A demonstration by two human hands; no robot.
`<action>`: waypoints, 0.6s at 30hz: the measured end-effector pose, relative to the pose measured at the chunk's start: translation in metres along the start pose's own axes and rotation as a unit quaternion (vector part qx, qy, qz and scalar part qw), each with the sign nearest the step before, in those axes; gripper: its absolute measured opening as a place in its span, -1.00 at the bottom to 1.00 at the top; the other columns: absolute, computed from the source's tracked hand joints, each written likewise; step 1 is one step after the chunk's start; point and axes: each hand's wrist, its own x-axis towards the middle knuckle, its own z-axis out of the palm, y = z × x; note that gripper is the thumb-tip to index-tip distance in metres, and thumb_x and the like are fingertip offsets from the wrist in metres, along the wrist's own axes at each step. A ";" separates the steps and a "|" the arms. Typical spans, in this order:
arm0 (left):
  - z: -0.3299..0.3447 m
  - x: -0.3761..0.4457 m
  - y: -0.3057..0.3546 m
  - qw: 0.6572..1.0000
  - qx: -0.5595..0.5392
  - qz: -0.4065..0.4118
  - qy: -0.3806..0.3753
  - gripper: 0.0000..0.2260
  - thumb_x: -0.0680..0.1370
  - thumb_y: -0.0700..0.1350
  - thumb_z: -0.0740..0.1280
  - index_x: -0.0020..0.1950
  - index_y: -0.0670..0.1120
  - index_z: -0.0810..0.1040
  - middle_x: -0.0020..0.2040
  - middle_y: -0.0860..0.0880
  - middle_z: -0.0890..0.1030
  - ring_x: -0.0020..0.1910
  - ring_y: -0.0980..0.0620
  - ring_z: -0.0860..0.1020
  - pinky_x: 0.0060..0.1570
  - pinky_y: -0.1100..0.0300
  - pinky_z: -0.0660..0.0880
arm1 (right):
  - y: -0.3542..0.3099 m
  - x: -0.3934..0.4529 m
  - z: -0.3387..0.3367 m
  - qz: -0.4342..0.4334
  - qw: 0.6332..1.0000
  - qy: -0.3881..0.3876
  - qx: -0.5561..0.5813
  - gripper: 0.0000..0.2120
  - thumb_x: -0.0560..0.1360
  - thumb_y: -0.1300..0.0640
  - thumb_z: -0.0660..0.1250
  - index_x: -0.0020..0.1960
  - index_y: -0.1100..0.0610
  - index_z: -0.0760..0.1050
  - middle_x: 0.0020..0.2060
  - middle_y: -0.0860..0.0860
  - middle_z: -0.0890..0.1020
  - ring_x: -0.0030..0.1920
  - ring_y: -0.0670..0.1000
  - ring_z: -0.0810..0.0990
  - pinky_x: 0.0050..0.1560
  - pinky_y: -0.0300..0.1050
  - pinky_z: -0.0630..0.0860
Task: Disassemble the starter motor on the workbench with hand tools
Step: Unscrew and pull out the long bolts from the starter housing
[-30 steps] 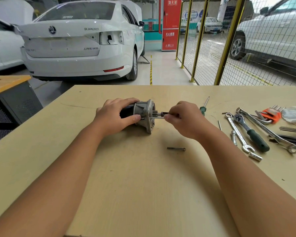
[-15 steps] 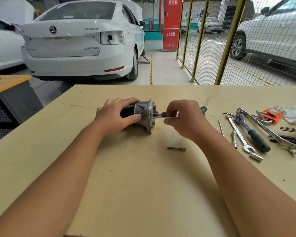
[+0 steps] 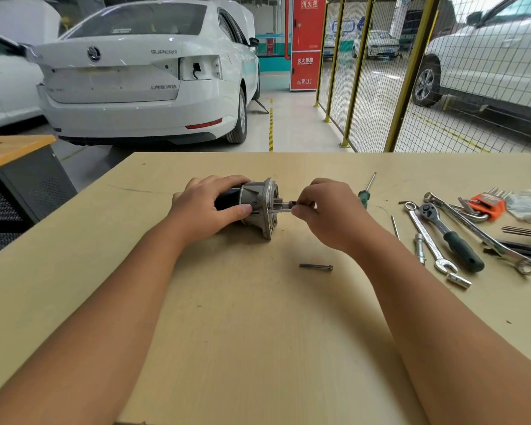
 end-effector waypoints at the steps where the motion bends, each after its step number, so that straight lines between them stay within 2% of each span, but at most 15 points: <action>1: 0.000 0.000 0.000 1.000 -0.001 0.001 0.000 -0.47 0.36 0.50 0.20 0.34 0.52 0.32 0.20 0.31 0.51 0.31 0.03 0.38 0.30 -0.17 0.36 | -0.001 -0.001 -0.001 0.002 1.000 0.007 -0.020 -0.85 0.59 -0.03 0.35 -0.02 0.00 0.65 -0.09 -0.11 0.55 0.03 0.06 0.48 0.04 0.07 0.44; 3: 0.000 0.000 0.000 1.000 -0.003 0.002 -0.001 -0.45 0.36 0.49 0.22 0.36 0.49 0.34 0.20 0.31 0.51 0.31 0.04 0.38 0.30 -0.17 0.37 | -0.001 -0.002 -0.003 0.003 0.999 0.017 -0.031 -0.88 0.57 -0.07 0.38 -0.04 -0.05 0.64 -0.09 -0.16 0.56 0.05 0.05 0.47 0.06 0.09 0.44; 6: -0.001 0.001 -0.002 1.000 -0.012 0.008 0.001 -0.44 0.36 0.48 0.24 0.36 0.48 0.37 0.19 0.32 0.52 0.30 0.02 0.40 0.31 -0.19 0.40 | 0.001 -0.002 -0.002 -0.009 1.000 0.012 0.021 -0.91 0.53 0.01 0.44 -0.05 0.02 0.68 -0.13 -0.14 0.56 -0.06 0.01 0.54 0.01 0.10 0.53; 10: -0.003 0.002 -0.004 0.999 -0.014 0.025 -0.019 -0.44 0.38 0.47 0.23 0.38 0.43 0.39 0.23 0.30 0.55 0.32 -0.01 0.42 0.32 -0.20 0.41 | 0.003 -0.002 0.000 -0.019 0.999 0.004 0.051 -0.95 0.51 0.05 0.47 -0.07 0.01 0.68 -0.17 -0.14 0.56 -0.14 -0.04 0.54 -0.07 0.02 0.55; 14: -0.002 0.003 -0.004 1.000 -0.002 0.024 -0.013 -0.56 0.51 0.39 0.10 0.38 0.40 0.36 0.29 0.27 0.54 0.33 -0.03 0.41 0.33 -0.19 0.41 | 0.006 -0.002 0.001 -0.029 0.996 0.021 0.076 -0.99 0.49 0.09 0.49 -0.10 0.00 0.69 -0.23 -0.15 0.55 -0.19 -0.12 0.50 -0.18 -0.13 0.43; 18: 0.000 0.002 -0.004 1.000 0.012 0.011 -0.008 -0.61 0.56 0.34 0.06 0.40 0.45 0.31 0.29 0.27 0.52 0.34 -0.02 0.40 0.33 -0.18 0.40 | 0.013 0.000 0.000 -0.040 0.997 0.009 0.068 -0.97 0.51 0.12 0.47 -0.08 0.00 0.68 -0.26 -0.16 0.54 -0.21 -0.15 0.47 -0.24 -0.29 0.29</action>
